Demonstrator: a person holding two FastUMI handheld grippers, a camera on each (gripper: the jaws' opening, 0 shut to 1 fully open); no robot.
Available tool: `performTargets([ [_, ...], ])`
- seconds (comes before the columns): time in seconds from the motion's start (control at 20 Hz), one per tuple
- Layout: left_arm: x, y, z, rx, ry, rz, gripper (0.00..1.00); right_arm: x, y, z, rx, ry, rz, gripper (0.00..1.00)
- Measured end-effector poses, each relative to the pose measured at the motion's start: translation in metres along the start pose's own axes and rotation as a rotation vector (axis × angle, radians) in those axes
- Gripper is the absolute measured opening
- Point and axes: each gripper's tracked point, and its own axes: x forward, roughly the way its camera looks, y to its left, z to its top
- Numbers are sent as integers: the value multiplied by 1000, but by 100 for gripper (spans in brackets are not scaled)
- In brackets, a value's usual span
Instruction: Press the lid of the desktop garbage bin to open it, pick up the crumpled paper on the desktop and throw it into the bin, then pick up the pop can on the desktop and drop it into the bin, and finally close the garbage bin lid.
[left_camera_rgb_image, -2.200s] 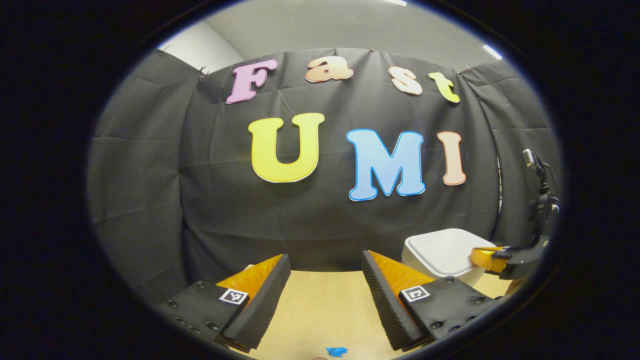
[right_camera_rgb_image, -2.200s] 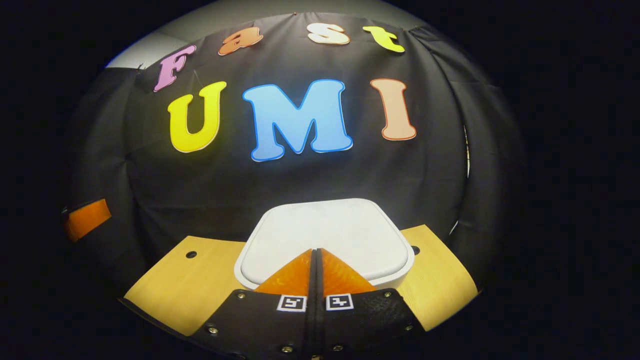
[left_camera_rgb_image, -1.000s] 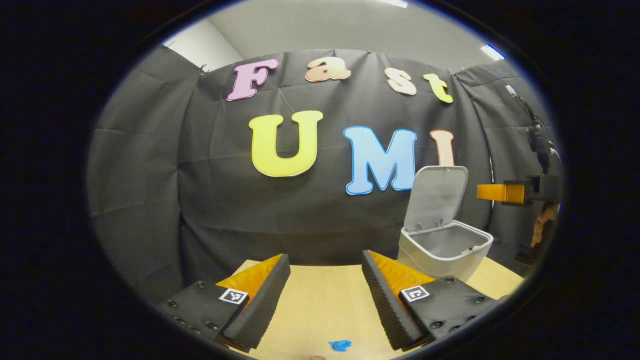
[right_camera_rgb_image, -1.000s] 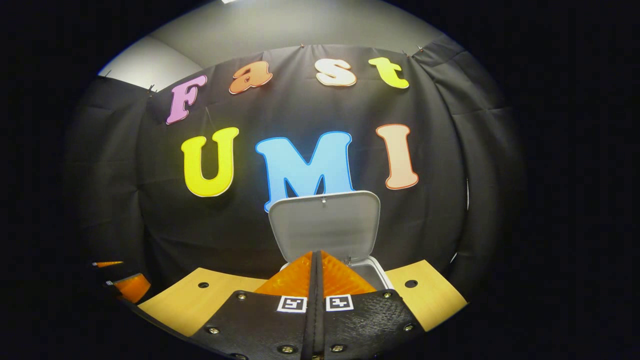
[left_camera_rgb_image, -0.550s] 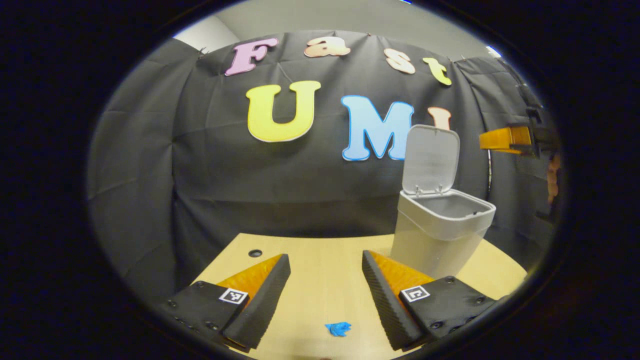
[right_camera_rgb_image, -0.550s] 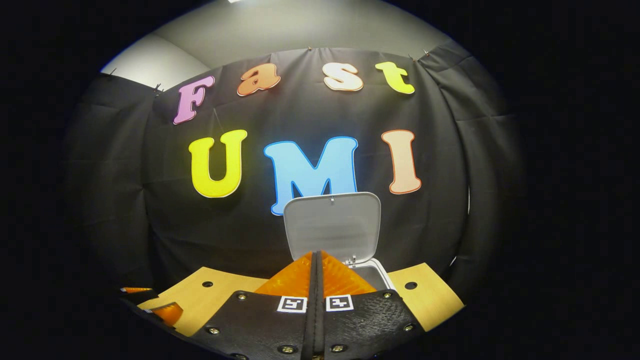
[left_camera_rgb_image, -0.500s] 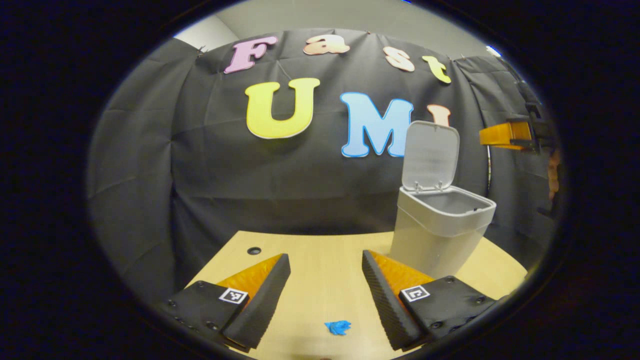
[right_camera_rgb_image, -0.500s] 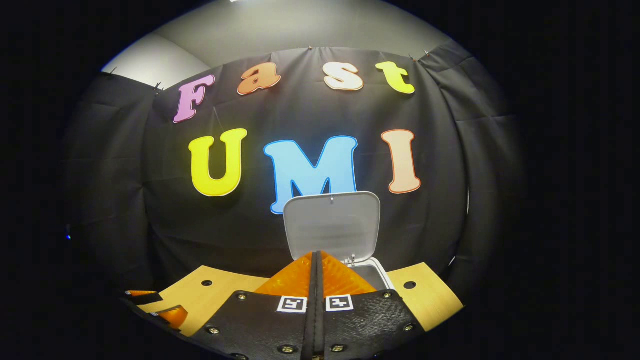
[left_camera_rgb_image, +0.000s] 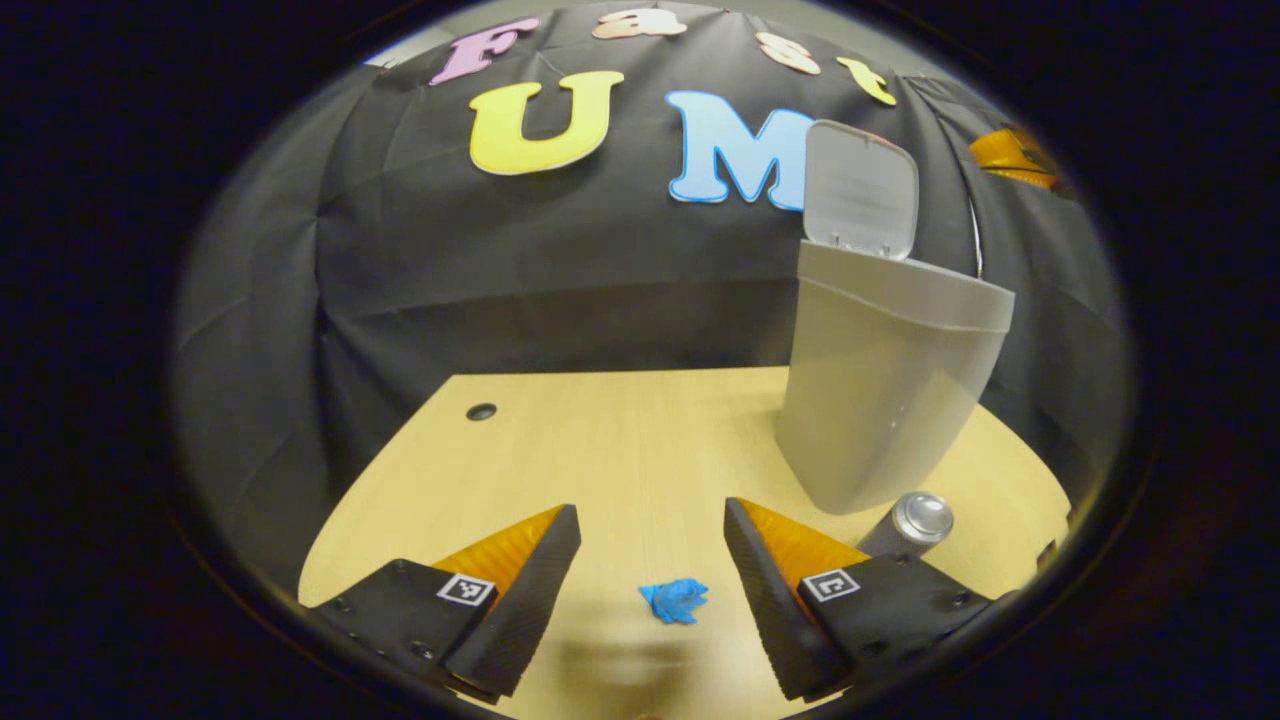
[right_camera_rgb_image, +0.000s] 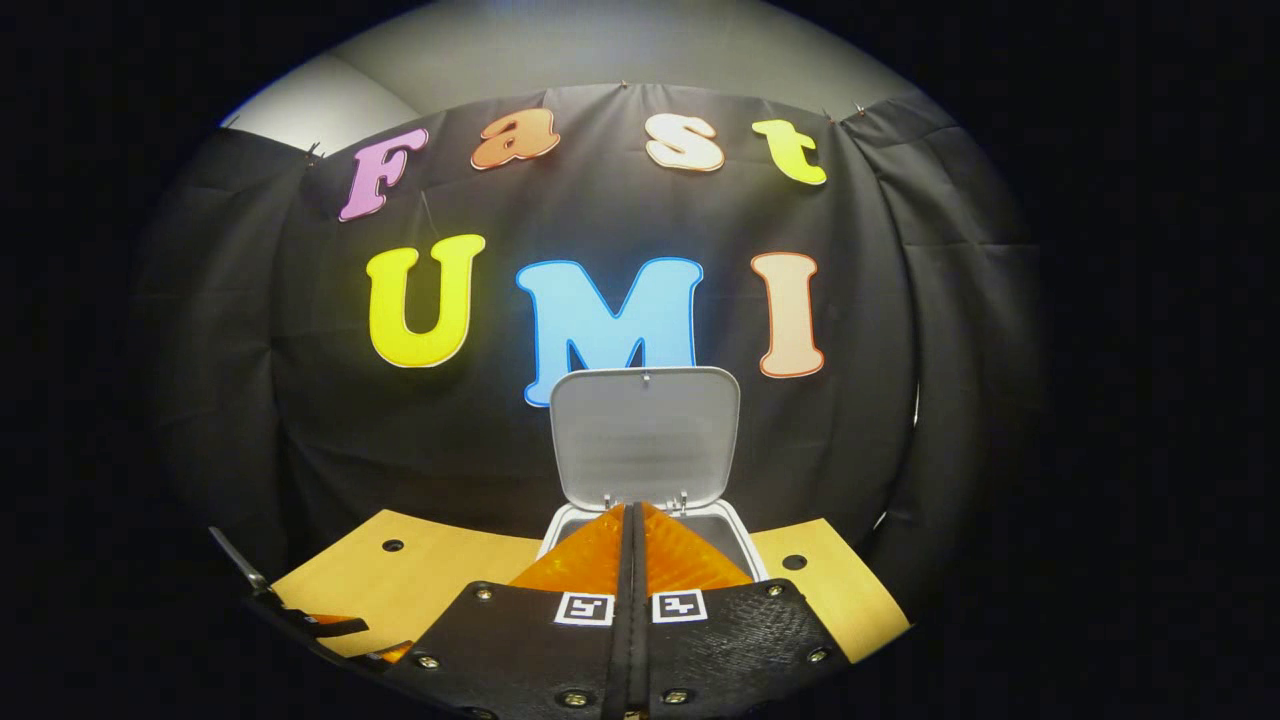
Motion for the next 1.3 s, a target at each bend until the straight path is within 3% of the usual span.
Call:
performTargets([
  [0.05, 7, -2, -12, 0, 23, -6, 96, -1, -1, -1, -7, 7, -7, 0],
  [0.15, 18, -5, -33, 0, 66, -15, 100, -4, -5, -3, -17, 19, -19, 0],
  [0.25, 28, -7, -53, -3, 109, -23, 96, -5, -8, -5, -29, 31, -30, 0],
  [0.3, 33, -9, -65, -9, 134, -26, 100, -6, -9, -7, -34, 39, -34, 0],
  [0.45, 45, -9, -92, -38, 203, -28, 96, -8, -11, -9, -49, 51, -47, 0],
  [0.5, 47, -9, -100, -42, 220, -28, 100, -9, -13, -11, -54, 56, -50, 0],
  [0.6, 53, -11, -111, -37, 241, -33, 96, -8, -14, -12, -62, 67, -55, 0],
  [0.7, 57, -11, -116, -39, 257, -39, 100, -9, -16, -15, -67, 78, -60, 0],
  [0.75, 59, -10, -118, -41, 263, -36, 96, -8, -17, -15, -70, 81, -62, 0],
  [0.85, 61, -9, -119, -35, 269, -28, 100, -7, -17, -17, -72, 88, -62, 0],
  [0.9, 62, -9, -119, -33, 270, -27, 91, -6, -16, -18, -73, 92, -62, 0],
  [0.95, 63, -10, -120, -27, 270, -23, 100, -5, -16, -19, -72, 96, -60, 0],
  [1.0, 64, -7, -121, -15, 271, -11, 91, -4, -15, -20, -72, 99, -58, 0],
  [1.1, 65, -1, -121, 3, 267, 8, 92, -2, -13, -22, -74, 102, -52, 0],
  [1.15, 66, 1, -121, 2, 267, 12, 70, -1, -12, -22, -76, 103, -50, 0],
  [1.3, 65, 4, -121, 6, 273, 25, 46, 0, -10, -25, -80, 111, -41, 0],
])
